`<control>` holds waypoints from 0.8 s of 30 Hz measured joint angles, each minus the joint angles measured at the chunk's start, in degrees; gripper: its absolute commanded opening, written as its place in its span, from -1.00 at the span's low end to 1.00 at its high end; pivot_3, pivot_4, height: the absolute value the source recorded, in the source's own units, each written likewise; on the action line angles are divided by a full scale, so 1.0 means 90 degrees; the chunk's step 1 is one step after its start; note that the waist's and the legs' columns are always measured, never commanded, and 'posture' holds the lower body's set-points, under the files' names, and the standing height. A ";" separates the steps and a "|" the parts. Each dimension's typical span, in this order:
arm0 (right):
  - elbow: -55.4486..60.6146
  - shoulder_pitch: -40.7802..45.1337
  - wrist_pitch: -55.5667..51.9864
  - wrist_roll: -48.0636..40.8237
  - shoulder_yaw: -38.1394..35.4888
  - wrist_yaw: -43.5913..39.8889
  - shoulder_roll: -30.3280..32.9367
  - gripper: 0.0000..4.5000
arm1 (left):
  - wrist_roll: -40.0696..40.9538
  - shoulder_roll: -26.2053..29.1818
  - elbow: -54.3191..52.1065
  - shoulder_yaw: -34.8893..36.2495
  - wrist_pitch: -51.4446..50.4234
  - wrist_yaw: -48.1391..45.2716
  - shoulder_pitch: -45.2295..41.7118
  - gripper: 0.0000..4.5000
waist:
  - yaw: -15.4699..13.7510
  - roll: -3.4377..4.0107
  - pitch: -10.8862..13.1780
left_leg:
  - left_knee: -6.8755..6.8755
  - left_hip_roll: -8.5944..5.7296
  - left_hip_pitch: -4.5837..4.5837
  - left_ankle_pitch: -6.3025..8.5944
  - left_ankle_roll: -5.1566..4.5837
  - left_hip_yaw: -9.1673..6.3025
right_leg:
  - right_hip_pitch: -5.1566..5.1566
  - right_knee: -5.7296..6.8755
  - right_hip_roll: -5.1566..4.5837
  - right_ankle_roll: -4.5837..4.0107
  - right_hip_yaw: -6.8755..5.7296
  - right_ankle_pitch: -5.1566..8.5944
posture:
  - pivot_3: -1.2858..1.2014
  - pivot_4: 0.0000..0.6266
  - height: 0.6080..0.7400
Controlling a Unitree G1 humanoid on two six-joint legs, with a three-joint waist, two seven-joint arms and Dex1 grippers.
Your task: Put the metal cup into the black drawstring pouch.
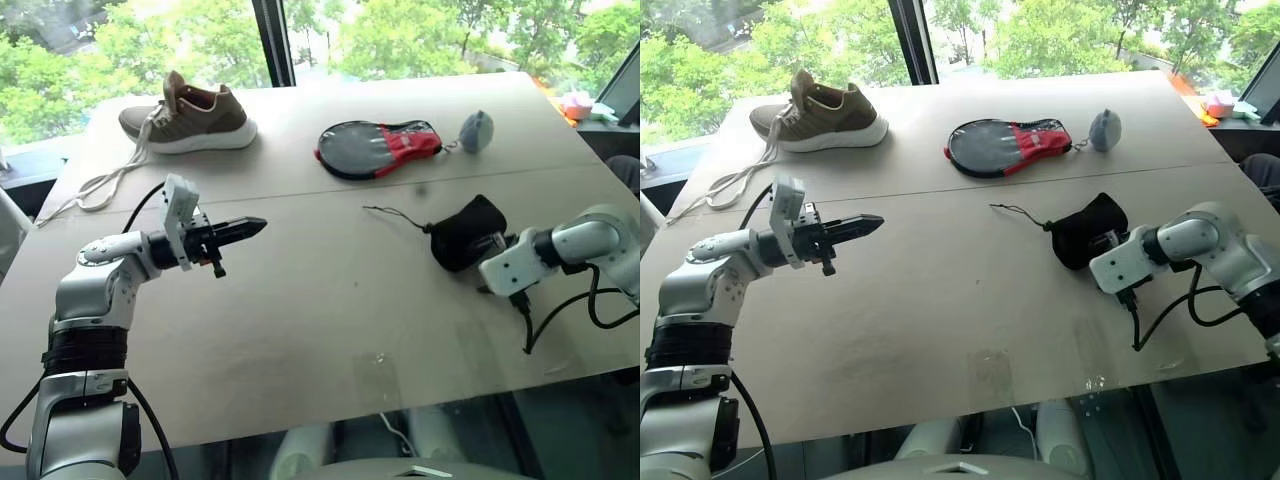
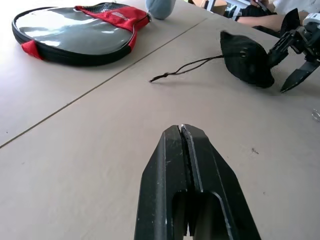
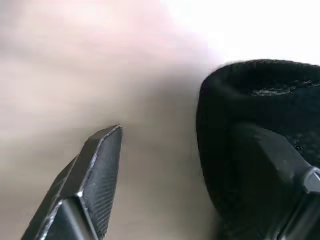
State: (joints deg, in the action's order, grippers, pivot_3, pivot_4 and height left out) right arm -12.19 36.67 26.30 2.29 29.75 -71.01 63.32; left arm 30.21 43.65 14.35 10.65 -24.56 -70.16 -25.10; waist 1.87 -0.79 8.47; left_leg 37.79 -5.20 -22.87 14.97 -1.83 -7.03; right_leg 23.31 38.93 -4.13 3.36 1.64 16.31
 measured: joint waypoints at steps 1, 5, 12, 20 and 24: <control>0.0355 -0.0211 -0.0295 -0.0261 -0.0176 -0.0251 0.0250 0.55 | -0.0003 0.0000 -0.0006 -0.0001 0.0005 -0.0003 -0.0010 -1.00 | 0.0001 0.0001 0.0001 | -0.0002 0.0003 -0.0001 0.0000 0.0000 -0.0003 | 0.0002 0.0000 0.0001 0.0000 -0.0002 0.0000 | 0.03 -0.52 1.00; 0.2019 -0.0629 -0.2286 -0.1487 -0.1110 -0.0567 0.0791 0.55 | -0.0070 -0.0010 -0.0006 -0.0011 0.0007 -0.0004 -0.0002 -1.00 | 0.0078 0.0003 0.0002 | -0.0016 0.0021 0.0002 0.0000 0.0001 0.0003 | 0.0005 -0.0004 0.0010 -0.0007 0.0013 -0.0004 | 0.03 -0.52 1.00; 0.3084 0.0362 -0.4902 -0.1613 -0.1425 0.1425 -0.1651 0.55 | -0.0104 -0.0088 0.0039 -0.0111 0.0015 -0.0008 -0.0154 -1.00 | 0.0017 -0.0013 -0.0005 | -0.0010 0.0022 0.0001 0.0000 0.0003 0.0005 | 0.0015 0.0001 0.0005 -0.0023 0.0017 -0.0015 | 0.03 -0.52 1.00; 0.0777 0.1745 -0.8158 -0.1187 -0.1551 0.3662 -0.5169 0.55 | -0.0196 -0.0162 0.0203 -0.0228 0.0049 0.0000 -0.0267 -1.00 | 0.0072 -0.0020 -0.0006 | -0.0009 0.0018 -0.0023 -0.0004 0.0009 0.0008 | 0.0038 0.0002 0.0006 -0.0030 -0.0006 -0.0019 | 0.03 -0.52 1.00; -0.0924 0.2248 -0.8543 -0.1432 -0.2996 0.5471 -0.6292 0.55 | -0.0154 -0.0205 -0.0044 -0.0197 0.0068 0.0016 -0.0146 -1.00 | 0.0036 -0.0021 -0.0008 | -0.0018 0.0011 -0.0014 -0.0006 0.0012 -0.0010 | 0.0037 0.0000 0.0000 -0.0031 -0.0021 -0.0019 | 0.03 -0.52 1.00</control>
State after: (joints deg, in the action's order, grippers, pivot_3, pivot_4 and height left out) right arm -20.51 56.90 -50.58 -10.60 2.78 -21.76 6.70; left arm 28.82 41.80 13.95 8.88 -23.95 -70.02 -26.41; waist 2.20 -0.98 8.40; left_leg 37.63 -5.10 -22.99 14.91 -1.72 -7.13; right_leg 23.64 38.93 -4.13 3.08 1.45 16.14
